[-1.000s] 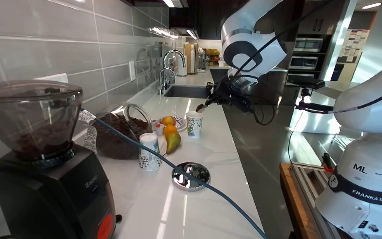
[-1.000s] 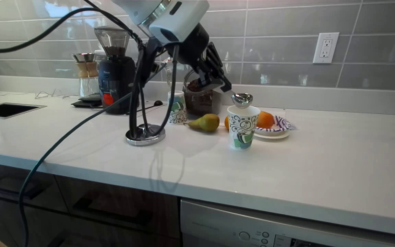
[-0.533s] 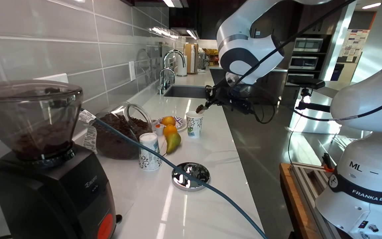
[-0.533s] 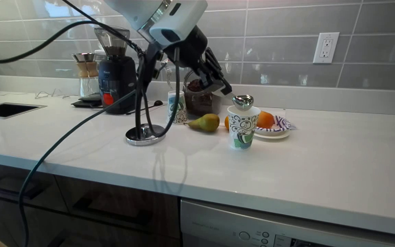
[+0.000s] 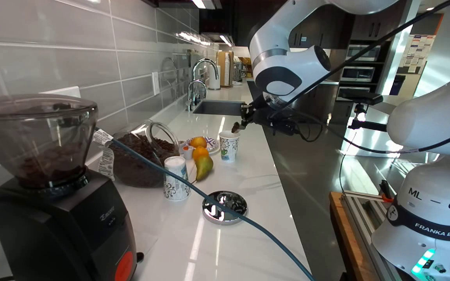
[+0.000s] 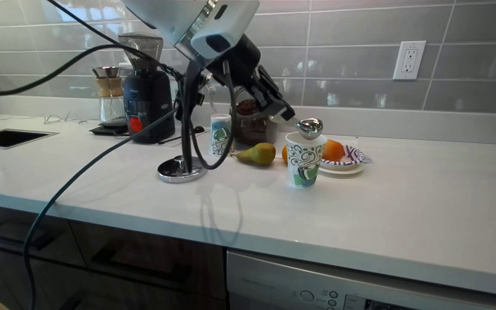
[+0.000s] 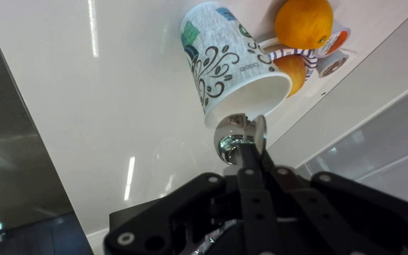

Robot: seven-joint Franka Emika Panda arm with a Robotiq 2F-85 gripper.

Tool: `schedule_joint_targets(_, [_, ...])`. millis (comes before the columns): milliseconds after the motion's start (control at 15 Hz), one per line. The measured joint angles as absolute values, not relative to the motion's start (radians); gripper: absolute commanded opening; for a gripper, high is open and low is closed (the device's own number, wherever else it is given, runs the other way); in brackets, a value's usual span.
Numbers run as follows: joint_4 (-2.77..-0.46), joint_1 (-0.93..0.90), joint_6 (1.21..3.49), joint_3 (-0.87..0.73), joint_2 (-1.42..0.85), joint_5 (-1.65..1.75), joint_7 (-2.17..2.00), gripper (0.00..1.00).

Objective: Use the silver spoon to place some coffee beans from the container into the coffee cup.

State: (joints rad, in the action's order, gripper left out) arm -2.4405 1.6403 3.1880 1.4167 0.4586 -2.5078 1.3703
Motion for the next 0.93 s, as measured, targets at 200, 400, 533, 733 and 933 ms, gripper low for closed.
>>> schedule_joint_targets(200, [-2.442,1.668,3.163,1.454,0.502,-2.470,1.362,0.01])
schedule_joint_targets(400, [-2.451,1.684,3.127,1.485,0.556,-2.310,1.228,0.01])
schedule_joint_targets(533, [-2.459,1.692,3.097,1.499,0.604,-2.222,1.153,0.01])
schedule_joint_targets(733, [-2.466,1.701,3.066,1.514,0.670,-2.155,1.091,0.01])
schedule_joint_targets(933, [-2.471,1.710,3.054,1.526,0.706,-2.132,1.082,0.01])
